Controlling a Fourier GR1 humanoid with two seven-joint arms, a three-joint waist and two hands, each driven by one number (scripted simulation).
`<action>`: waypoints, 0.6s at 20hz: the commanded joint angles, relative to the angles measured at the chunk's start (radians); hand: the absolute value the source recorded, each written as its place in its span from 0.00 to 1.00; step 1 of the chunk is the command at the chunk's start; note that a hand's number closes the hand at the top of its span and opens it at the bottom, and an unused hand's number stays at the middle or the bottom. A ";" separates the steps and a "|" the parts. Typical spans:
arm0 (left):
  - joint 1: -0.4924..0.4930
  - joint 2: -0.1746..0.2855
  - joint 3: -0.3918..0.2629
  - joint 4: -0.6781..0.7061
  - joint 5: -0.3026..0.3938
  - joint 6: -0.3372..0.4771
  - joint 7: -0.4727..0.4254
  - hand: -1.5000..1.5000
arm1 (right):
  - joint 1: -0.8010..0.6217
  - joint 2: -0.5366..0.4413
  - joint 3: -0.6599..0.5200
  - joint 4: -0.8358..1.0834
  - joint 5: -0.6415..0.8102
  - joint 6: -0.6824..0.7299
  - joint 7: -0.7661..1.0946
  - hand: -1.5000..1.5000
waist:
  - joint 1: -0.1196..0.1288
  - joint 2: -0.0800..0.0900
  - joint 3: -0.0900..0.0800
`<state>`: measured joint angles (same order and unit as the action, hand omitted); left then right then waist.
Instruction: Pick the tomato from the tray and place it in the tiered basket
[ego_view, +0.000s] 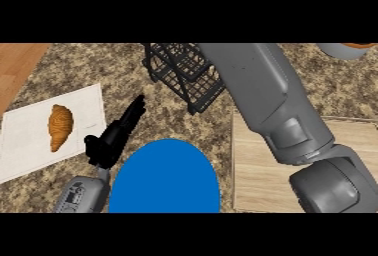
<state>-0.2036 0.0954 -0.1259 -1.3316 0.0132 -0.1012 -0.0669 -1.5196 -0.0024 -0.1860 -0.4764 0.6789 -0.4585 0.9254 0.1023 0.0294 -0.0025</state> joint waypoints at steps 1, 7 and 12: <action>0.008 -0.005 -0.017 -0.003 -0.007 -0.009 -0.002 0.50 | -0.024 0.002 -0.073 0.055 -0.131 -0.116 0.052 0.00 | 0.021 -0.001 0.000; 0.006 0.015 0.017 0.020 0.002 -0.015 -0.027 0.50 | -0.076 0.002 -0.076 0.106 -0.226 -0.248 -0.044 0.00 | -0.005 -0.007 0.000; 0.052 0.048 0.040 -0.014 0.014 -0.021 -0.005 0.50 | -0.117 -0.006 -0.009 0.149 -0.086 -0.442 0.009 0.00 | -0.043 -0.020 -0.001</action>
<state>-0.1836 0.0988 -0.1163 -1.3225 0.0094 -0.1004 -0.0768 -1.6028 -0.0058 -0.2235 -0.3612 0.5236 -0.7331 0.8730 0.0806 0.0163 -0.0026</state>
